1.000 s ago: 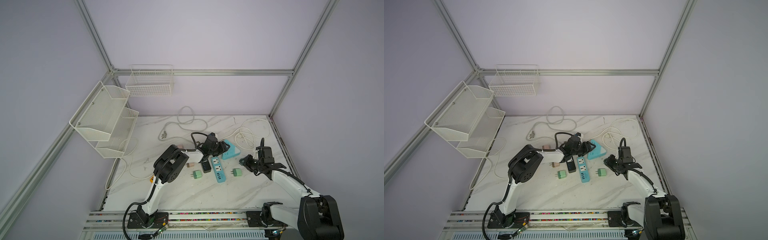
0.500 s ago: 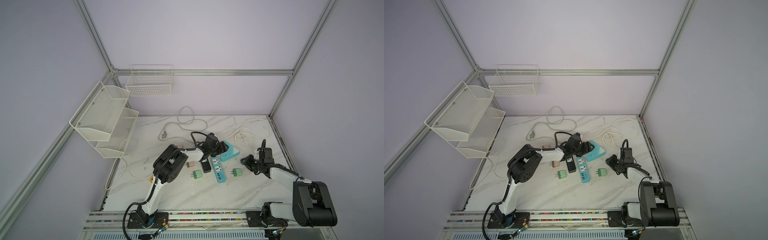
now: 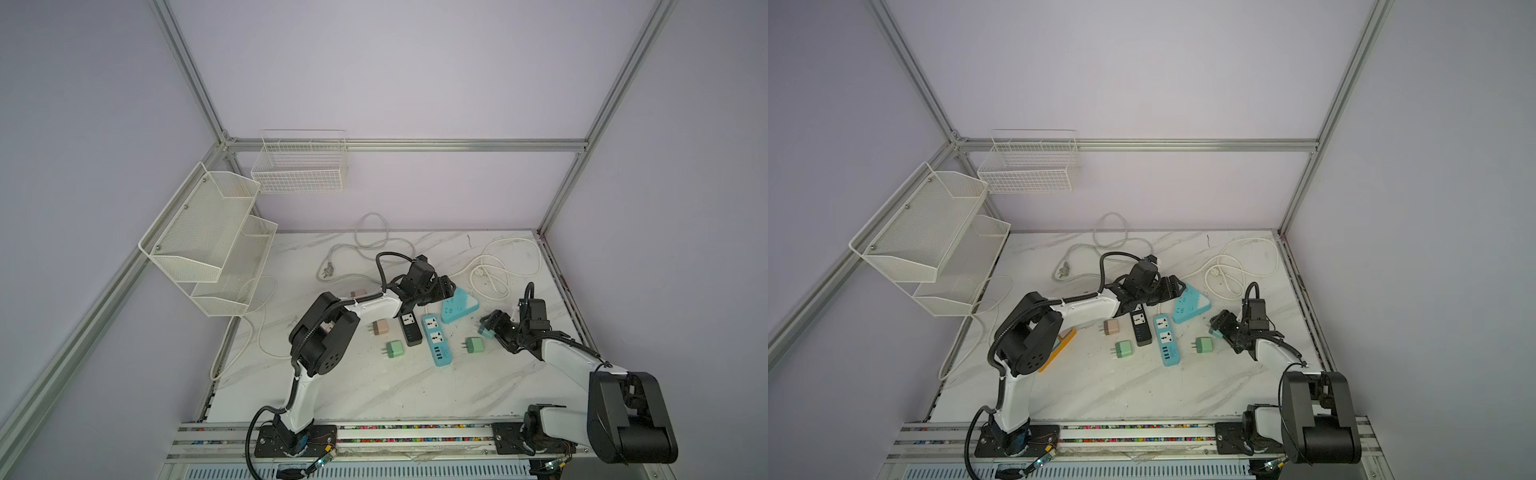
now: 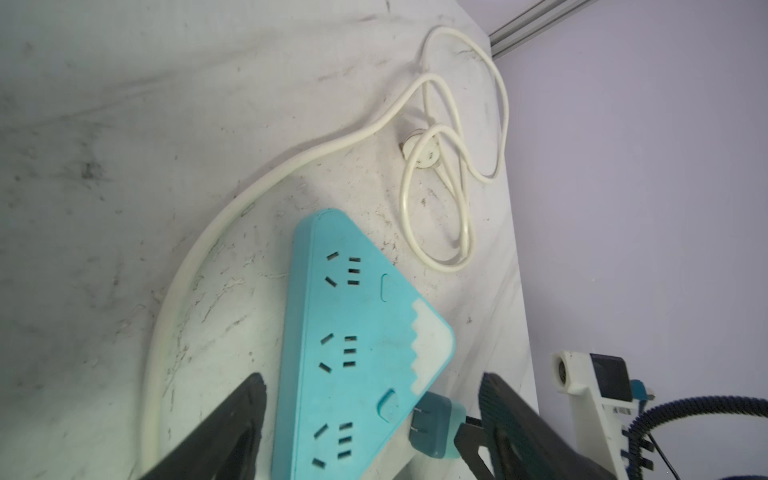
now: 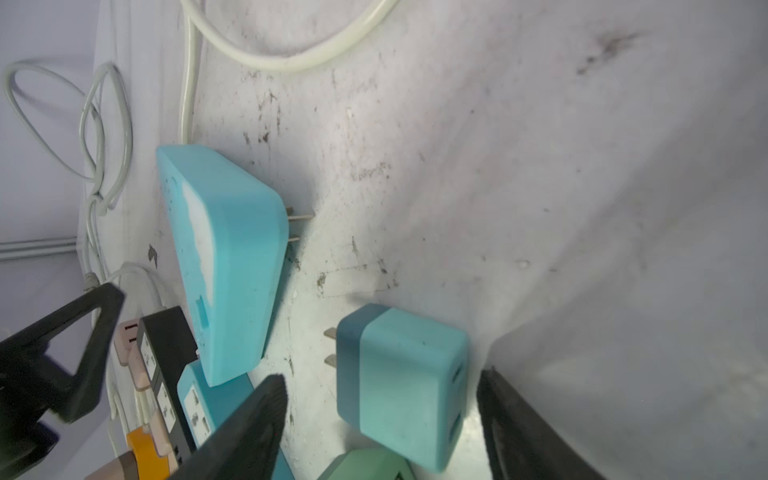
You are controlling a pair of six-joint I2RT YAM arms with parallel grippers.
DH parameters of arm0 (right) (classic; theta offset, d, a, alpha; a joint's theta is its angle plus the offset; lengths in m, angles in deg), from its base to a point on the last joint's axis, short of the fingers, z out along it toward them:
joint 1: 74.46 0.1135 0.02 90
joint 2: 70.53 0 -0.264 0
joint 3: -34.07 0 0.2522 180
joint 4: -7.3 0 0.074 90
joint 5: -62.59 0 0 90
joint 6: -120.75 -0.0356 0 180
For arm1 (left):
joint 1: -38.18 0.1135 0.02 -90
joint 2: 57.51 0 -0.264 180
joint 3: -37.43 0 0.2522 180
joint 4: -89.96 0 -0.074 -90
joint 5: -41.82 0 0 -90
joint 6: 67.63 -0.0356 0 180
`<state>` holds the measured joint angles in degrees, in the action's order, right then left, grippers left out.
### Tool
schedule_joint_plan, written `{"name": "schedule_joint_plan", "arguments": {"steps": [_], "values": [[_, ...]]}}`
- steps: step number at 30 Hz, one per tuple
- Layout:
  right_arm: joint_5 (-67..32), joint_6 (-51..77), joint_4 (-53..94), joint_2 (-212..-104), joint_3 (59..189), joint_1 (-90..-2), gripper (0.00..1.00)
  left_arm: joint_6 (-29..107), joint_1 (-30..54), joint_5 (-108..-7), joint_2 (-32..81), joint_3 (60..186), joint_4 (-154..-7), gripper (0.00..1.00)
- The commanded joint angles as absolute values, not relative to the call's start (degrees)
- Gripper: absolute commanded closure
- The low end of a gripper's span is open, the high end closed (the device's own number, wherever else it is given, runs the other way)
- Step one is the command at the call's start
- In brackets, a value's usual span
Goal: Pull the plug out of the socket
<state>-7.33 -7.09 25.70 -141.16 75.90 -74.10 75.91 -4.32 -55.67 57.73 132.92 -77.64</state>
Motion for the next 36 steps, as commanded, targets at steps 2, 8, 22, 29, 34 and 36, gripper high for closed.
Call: {"name": "schedule_joint_plan", "arguments": {"steps": [2,8,22,29,34,36], "values": [[-12.3,-4.7,33.7,-136.2,80.2,-74.2,0.14,70.2,-4.2,-52.9,48.6,127.4,-75.9,0.19],[-12.7,-0.5,38.2,-133.6,85.1,-71.4,0.05,65.2,-3.4,-48.8,37.0,119.5,-66.5,0.19],[-17.7,-0.4,29.7,-137.5,89.3,-43.4,0.02,65.5,2.2,-30.2,4.2,102.8,-39.3,0.09],[-18.7,-0.4,24.4,-143.2,90.8,-36.4,0.03,66.0,10.3,-30.5,-2.4,98.6,-33.4,0.01],[-18.7,-0.8,22.6,-146.0,91.3,-35.4,0.02,64.4,17.7,-39.8,0.8,96.2,-39.0,0.00],[-18.8,-1.0,21.8,-146.2,90.9,-35.3,0.02,63.8,19.9,-42.8,2.8,95.4,-42.6,0.00]]}}
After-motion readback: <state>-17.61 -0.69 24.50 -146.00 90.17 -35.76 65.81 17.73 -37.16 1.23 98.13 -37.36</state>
